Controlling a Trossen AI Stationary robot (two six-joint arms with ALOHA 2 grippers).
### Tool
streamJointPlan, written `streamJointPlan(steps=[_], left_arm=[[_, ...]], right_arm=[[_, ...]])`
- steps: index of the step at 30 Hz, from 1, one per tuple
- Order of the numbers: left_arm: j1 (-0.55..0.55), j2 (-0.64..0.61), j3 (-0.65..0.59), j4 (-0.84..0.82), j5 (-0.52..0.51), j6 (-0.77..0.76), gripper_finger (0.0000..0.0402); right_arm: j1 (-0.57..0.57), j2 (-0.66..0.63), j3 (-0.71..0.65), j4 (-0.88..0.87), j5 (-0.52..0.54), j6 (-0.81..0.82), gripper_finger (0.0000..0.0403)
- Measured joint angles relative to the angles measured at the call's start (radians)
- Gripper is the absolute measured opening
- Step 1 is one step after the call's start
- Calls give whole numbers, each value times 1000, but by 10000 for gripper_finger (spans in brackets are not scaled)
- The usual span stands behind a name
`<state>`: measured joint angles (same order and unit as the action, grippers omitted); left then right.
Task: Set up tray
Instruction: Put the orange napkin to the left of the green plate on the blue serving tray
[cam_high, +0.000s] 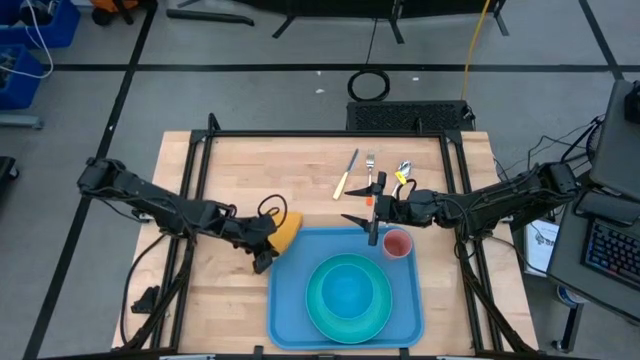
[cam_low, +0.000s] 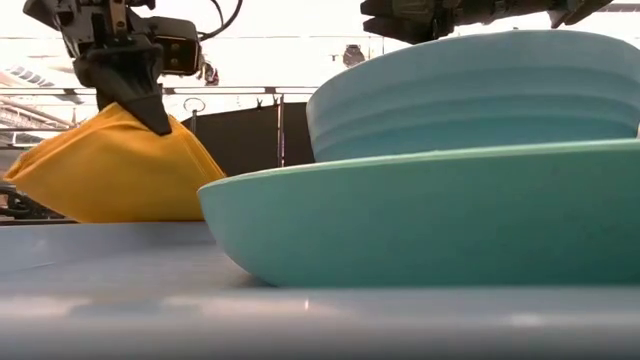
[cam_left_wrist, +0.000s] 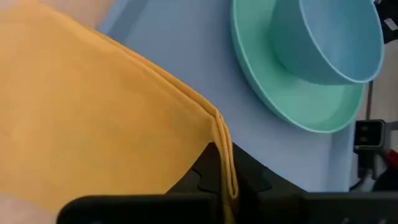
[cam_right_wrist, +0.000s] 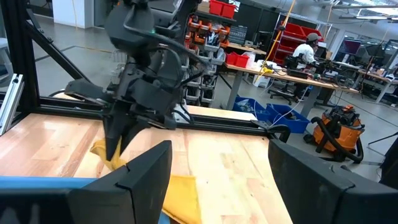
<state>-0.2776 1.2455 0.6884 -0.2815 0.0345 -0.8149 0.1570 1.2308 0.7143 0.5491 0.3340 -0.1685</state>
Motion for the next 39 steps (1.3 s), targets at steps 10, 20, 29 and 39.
streamJointPlan(steps=[10,20,29,39], left_arm=[[-67,124,0,142,33,-63,12],[-102,261,0,283,53,-107,12],[-121,354,34,337,109,-149,12],[-137,455,137,334,171,-103,12]], right_arm=[[0,0,0,26,0,-25,256],[0,0,1,51,0,-35,256],[0,0,1,53,0,-37,256],[0,0,1,45,0,-27,256]])
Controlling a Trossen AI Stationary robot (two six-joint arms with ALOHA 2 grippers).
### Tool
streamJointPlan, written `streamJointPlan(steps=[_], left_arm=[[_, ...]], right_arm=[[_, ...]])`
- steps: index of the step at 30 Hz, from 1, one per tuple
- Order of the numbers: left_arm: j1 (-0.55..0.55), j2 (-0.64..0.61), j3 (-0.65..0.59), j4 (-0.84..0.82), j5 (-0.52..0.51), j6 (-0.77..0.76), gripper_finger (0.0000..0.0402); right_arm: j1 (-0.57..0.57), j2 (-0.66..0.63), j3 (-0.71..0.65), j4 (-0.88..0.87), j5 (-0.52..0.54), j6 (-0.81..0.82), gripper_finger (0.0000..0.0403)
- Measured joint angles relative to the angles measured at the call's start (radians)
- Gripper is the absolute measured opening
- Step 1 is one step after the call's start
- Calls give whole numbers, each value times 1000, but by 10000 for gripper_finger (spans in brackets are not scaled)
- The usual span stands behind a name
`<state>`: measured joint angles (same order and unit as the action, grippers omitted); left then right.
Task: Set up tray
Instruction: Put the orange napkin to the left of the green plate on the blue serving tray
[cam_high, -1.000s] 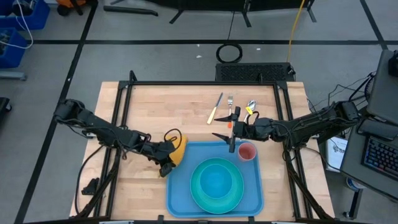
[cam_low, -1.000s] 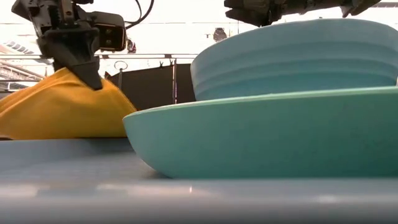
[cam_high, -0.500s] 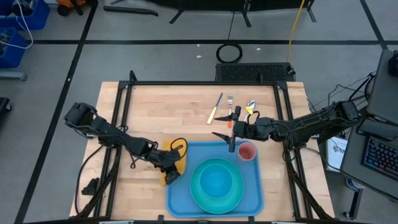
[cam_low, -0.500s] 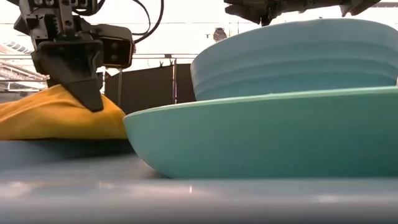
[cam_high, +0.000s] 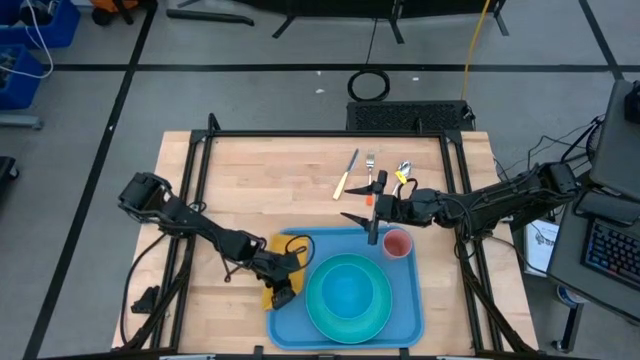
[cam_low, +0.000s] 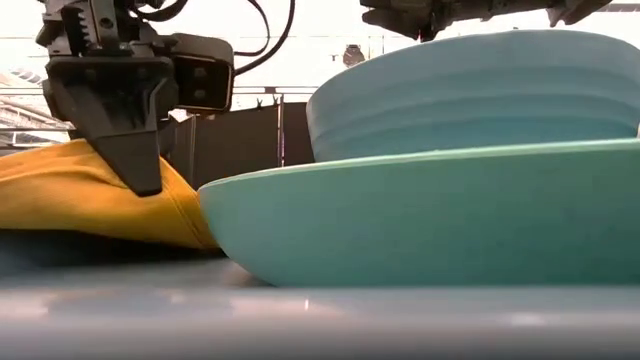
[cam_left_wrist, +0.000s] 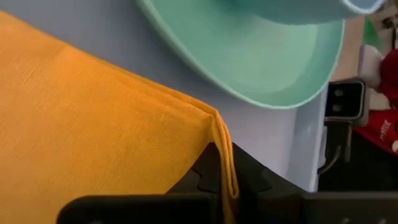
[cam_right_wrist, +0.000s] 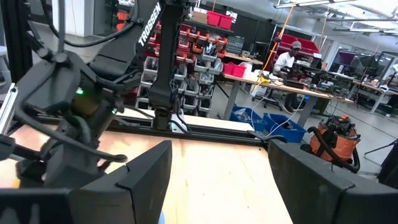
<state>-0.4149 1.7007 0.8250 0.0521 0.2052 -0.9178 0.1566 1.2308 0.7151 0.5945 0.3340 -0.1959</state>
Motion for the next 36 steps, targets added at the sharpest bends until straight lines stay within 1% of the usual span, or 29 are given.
streamJointPlan(steps=[4,13,21,24,30,36], left_arm=[[0,19,28,-8,5,18,12],[11,18,31,7,4,-1,12],[11,17,31,82,10,-1,14],[15,17,31,47,-39,-9,31],[17,17,31,55,11,-9,70],[17,17,31,76,48,-20,89]], right_arm=[[0,0,0,0,0,0,256],[0,0,0,0,0,0,256],[0,0,0,-1,0,1,256],[0,0,0,-1,0,4,256],[0,0,0,-8,0,5,256],[0,0,0,-12,0,12,256]])
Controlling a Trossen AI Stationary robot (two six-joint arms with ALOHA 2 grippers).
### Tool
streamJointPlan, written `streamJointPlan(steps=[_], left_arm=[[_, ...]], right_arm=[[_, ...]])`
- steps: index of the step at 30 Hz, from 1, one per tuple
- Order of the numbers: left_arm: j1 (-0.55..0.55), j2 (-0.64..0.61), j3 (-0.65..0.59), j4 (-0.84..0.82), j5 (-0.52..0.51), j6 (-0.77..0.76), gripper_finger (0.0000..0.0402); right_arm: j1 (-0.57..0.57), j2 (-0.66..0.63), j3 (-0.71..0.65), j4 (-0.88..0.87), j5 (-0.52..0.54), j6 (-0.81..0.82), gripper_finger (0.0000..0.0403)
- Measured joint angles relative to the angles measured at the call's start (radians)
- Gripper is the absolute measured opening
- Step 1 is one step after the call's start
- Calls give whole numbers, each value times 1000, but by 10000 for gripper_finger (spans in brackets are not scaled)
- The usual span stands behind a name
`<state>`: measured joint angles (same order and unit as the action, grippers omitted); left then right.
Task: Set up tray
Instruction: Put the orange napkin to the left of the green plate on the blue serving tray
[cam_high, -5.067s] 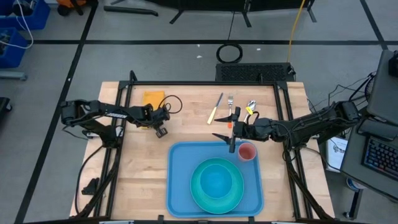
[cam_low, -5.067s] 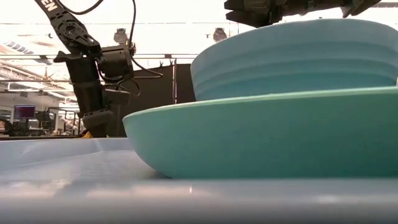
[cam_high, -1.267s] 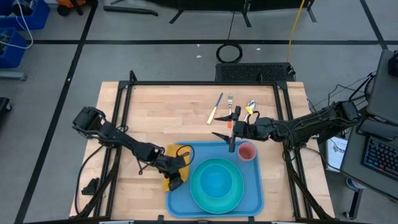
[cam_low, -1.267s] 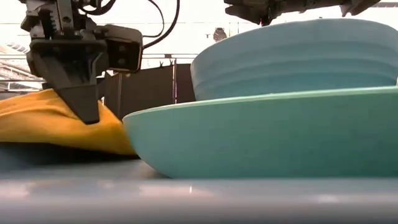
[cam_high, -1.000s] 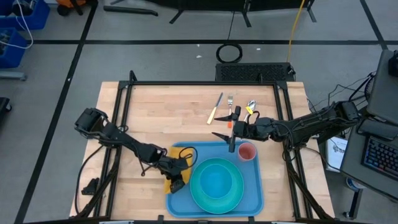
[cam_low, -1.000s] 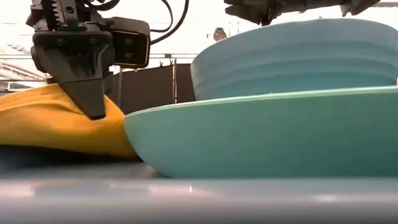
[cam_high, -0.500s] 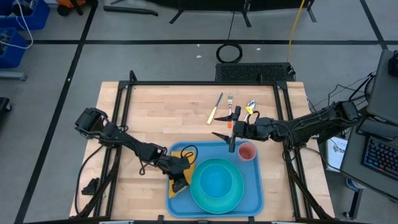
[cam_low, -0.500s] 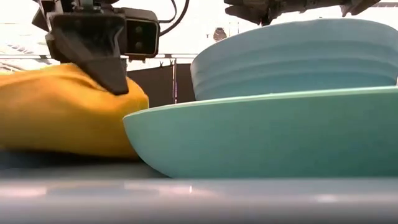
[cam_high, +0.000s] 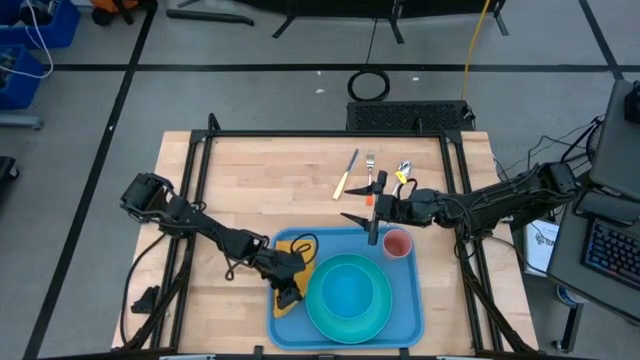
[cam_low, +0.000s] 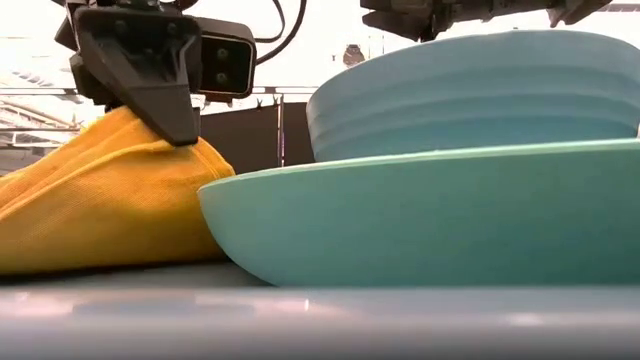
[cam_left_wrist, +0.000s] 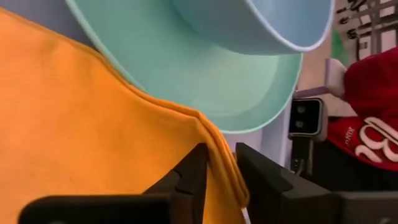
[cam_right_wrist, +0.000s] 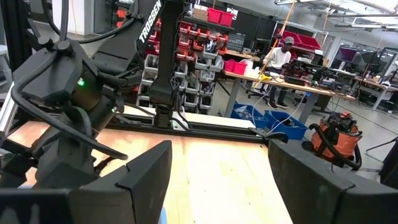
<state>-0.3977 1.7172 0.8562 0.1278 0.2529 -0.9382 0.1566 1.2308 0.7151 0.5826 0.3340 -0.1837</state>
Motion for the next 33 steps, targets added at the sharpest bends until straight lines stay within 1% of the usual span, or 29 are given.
streamJointPlan(steps=[8,11,14,18,19,22,25,26,29,31,33], left_arm=[[0,-11,0,69,83,-35,116],[0,-16,-1,85,94,-36,123],[2,-47,1,88,90,-7,124],[6,-97,-2,-40,25,27,124],[8,-112,-1,-82,-3,42,124],[10,-158,0,-285,-108,60,124],[10,-159,-2,-400,-208,93,124],[6,-157,-3,-407,-226,104,124],[-6,-119,2,-364,-216,152,115],[-12,-97,-2,-364,-219,147,96],[-12,-86,-2,-354,-218,142,70]], right_arm=[[0,0,0,-1,0,0,256],[0,0,0,-1,0,1,256],[0,0,0,-4,0,10,256],[0,0,-1,-8,0,15,256],[0,0,-1,-11,0,15,256],[2,0,-2,-13,0,16,256],[2,0,-2,-18,0,31,256],[2,0,-2,-18,0,34,256],[2,0,-2,-19,0,35,256],[2,0,-2,-19,0,41,256],[2,0,-2,-19,0,41,256]])
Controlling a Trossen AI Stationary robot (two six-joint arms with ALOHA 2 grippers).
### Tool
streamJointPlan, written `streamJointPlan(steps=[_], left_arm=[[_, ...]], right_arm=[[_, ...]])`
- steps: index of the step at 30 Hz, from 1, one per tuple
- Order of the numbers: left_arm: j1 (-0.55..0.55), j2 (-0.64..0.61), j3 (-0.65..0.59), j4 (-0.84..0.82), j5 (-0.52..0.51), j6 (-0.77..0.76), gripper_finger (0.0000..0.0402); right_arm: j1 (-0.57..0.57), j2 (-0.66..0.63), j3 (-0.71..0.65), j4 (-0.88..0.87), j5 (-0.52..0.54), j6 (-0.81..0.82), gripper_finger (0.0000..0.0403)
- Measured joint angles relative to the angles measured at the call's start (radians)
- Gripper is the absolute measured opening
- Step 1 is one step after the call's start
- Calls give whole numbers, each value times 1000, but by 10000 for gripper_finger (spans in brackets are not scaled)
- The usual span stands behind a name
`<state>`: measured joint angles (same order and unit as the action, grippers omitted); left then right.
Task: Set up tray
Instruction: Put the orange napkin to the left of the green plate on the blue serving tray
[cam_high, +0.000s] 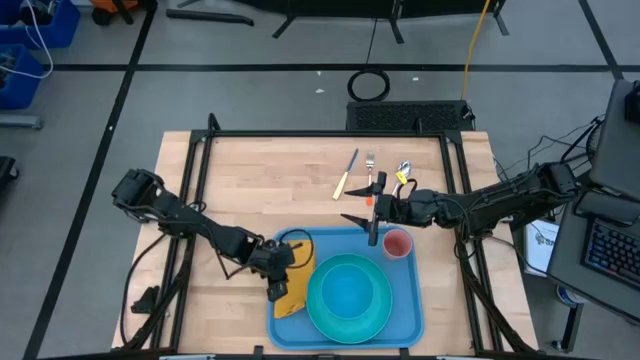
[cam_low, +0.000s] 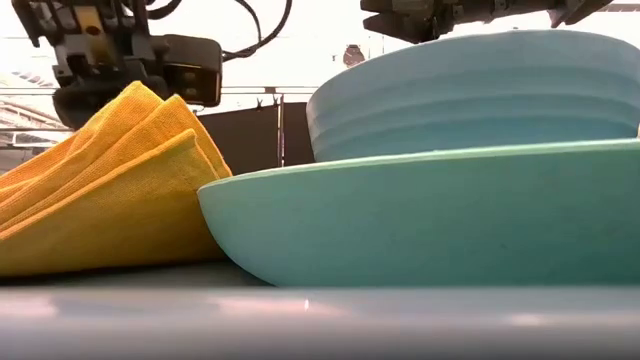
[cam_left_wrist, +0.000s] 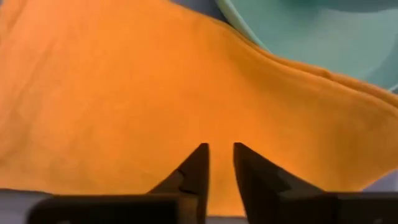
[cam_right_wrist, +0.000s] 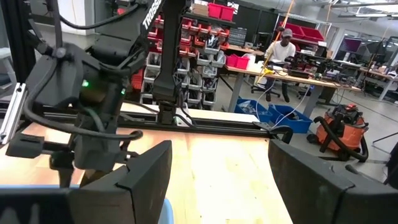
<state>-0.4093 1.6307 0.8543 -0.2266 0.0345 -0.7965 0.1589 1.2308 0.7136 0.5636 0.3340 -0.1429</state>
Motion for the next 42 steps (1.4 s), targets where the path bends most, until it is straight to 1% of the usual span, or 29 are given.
streamJointPlan(steps=[3,5,9,12,15,19,25,32,42], left_arm=[[-1,15,1,9,6,0,20],[-1,21,0,8,-12,-4,8],[1,19,2,28,-20,14,13],[2,19,-6,78,-27,26,4],[3,28,-37,146,-9,35,6],[16,77,-78,233,43,-7,3],[32,141,-78,255,66,-24,3],[47,149,-78,214,75,-23,3],[73,151,-78,208,1,-19,5]], right_arm=[[0,0,0,0,0,0,256],[0,0,0,0,0,0,256],[0,0,0,-3,0,0,256],[0,0,0,-4,0,0,256],[0,0,0,-8,0,0,256],[0,0,0,-8,0,0,256],[0,0,0,-8,0,0,256],[0,0,0,-9,0,1,256],[0,0,0,-15,0,1,256]])
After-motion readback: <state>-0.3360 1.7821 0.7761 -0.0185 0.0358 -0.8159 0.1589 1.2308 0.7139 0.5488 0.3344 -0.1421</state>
